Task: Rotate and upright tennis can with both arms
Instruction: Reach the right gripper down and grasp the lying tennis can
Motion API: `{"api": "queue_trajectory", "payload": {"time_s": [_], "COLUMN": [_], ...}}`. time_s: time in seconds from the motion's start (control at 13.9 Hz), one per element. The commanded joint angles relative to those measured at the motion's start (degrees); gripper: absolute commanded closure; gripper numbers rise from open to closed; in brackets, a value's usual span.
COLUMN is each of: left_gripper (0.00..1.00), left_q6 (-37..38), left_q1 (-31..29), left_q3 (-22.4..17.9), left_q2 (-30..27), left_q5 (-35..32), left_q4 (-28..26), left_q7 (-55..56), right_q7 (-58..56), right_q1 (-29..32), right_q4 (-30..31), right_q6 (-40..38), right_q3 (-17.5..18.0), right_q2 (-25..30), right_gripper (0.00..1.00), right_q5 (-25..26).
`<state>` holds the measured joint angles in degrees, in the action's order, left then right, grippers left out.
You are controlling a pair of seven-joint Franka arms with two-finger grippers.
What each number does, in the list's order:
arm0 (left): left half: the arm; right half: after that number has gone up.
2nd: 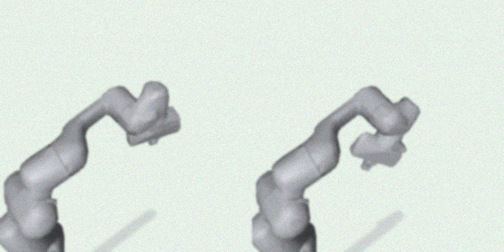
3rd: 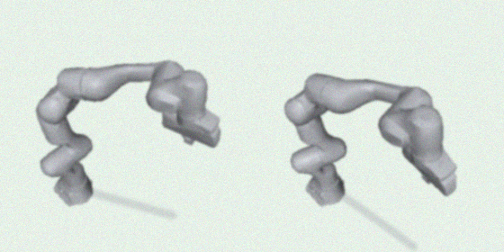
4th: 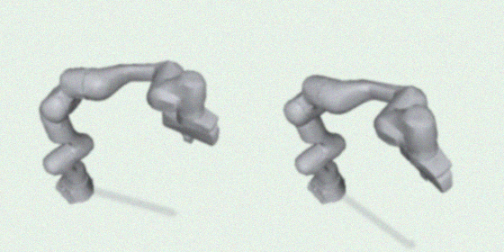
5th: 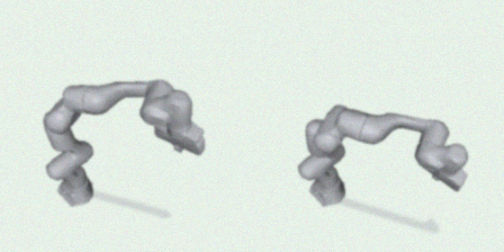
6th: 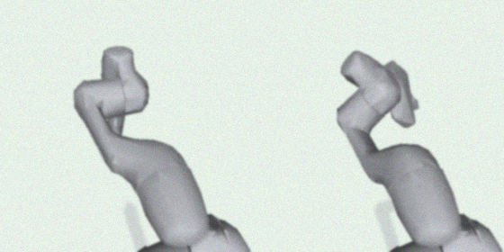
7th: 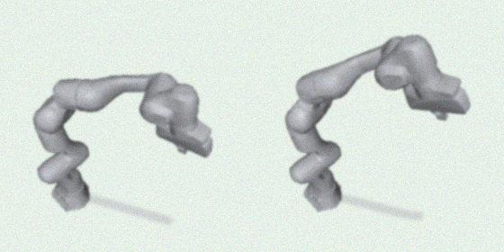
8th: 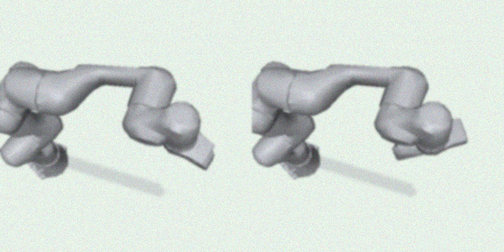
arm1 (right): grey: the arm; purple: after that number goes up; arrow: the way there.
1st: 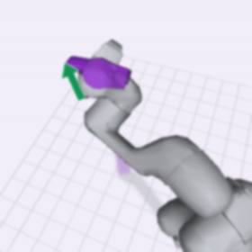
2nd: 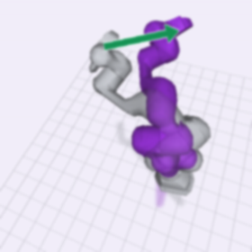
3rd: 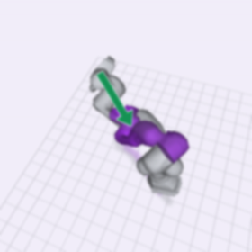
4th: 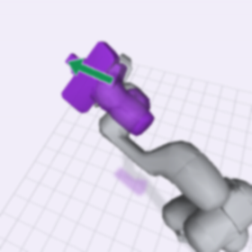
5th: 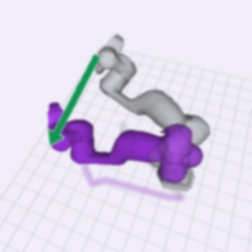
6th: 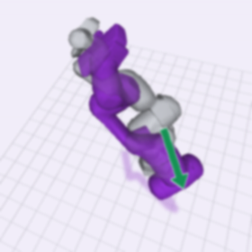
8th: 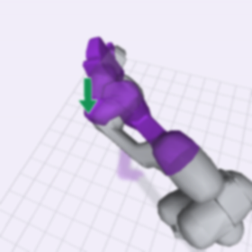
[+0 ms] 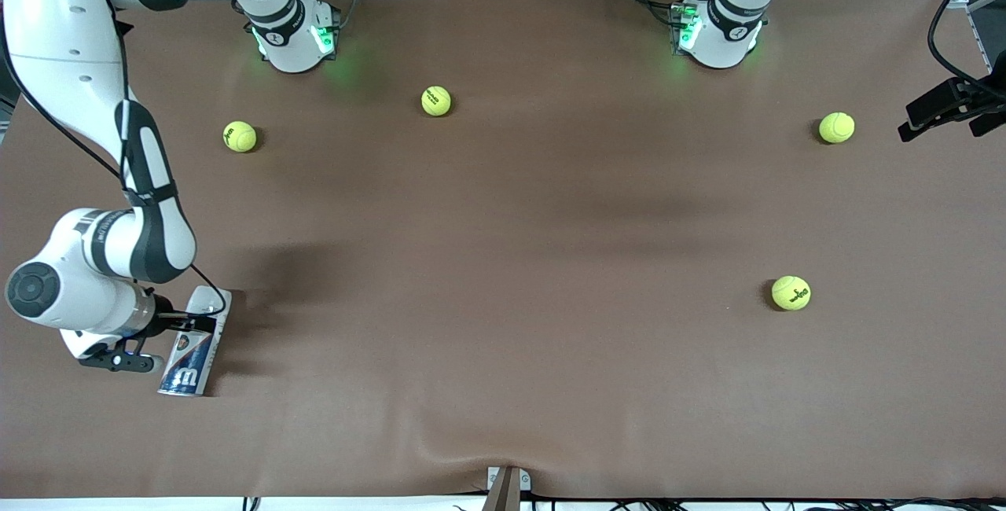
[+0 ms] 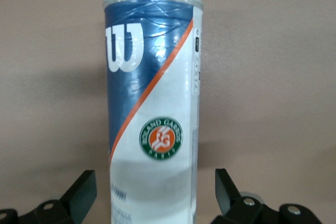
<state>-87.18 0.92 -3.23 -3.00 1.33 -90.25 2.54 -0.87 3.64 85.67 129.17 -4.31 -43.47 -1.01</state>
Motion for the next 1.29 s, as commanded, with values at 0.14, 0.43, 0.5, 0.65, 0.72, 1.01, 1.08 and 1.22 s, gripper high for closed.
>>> {"api": "queue_trajectory", "payload": {"time_s": [0.14, 0.43, 0.5, 0.65, 0.72, 1.01, 1.08, 1.22], "left_gripper": [0.0, 0.0, 0.0, 0.0, 0.0, 0.0, 0.0, 0.0], "left_q6": [0.8, 0.8, 0.8, 0.8, 0.8, 0.8, 0.8, 0.8], "left_q1": [-0.3, -0.2, -0.3, -0.2, -0.2, -0.2, -0.2, -0.3], "left_q3": [0.1, 0.1, 0.1, 0.1, 0.1, 0.1, 0.1, 0.1], "left_q2": [0.2, 0.2, 0.2, 0.2, 0.2, 0.2, 0.2, 0.2], "left_q5": [-0.1, -0.1, -0.1, -0.1, -0.1, -0.1, -0.1, -0.1], "left_q4": [0.7, 0.7, 0.7, 0.7, 0.7, 0.7, 0.7, 0.7], "left_q7": [0.2, 0.2, 0.2, 0.2, 0.2, 0.2, 0.2, 0.1], "right_q7": [-1.5, -3.1, -3.3, -6.9, -8.7, -13.0, -15.5, -21.1], "right_q1": [0.9, 1.4, 1.3, 1.1, 0.8, 0.5, 0.5, 0.4], "right_q4": [-1.6, -1.6, -1.7, -1.9, -2.8, -6.0, -6.0, -6.0], "right_q6": [3.2, 4.4, 4.3, 4.0, 2.8, -5.6, -5.8, -5.9], "right_q3": [1.1, 1.1, 1.1, 1.2, 1.2, 2.3, 3.0, 5.1], "right_q2": [-4.1, -4.3, -4.3, -3.3, -2.4, -0.7, 0.0, 1.5], "right_gripper": [0.0, 0.06, 0.19, 0.24, 0.24, 0.23, 0.23, 0.23], "right_q5": [0.1, -0.1, -0.1, -0.1, -0.1, -0.1, -0.2, -0.2]}}
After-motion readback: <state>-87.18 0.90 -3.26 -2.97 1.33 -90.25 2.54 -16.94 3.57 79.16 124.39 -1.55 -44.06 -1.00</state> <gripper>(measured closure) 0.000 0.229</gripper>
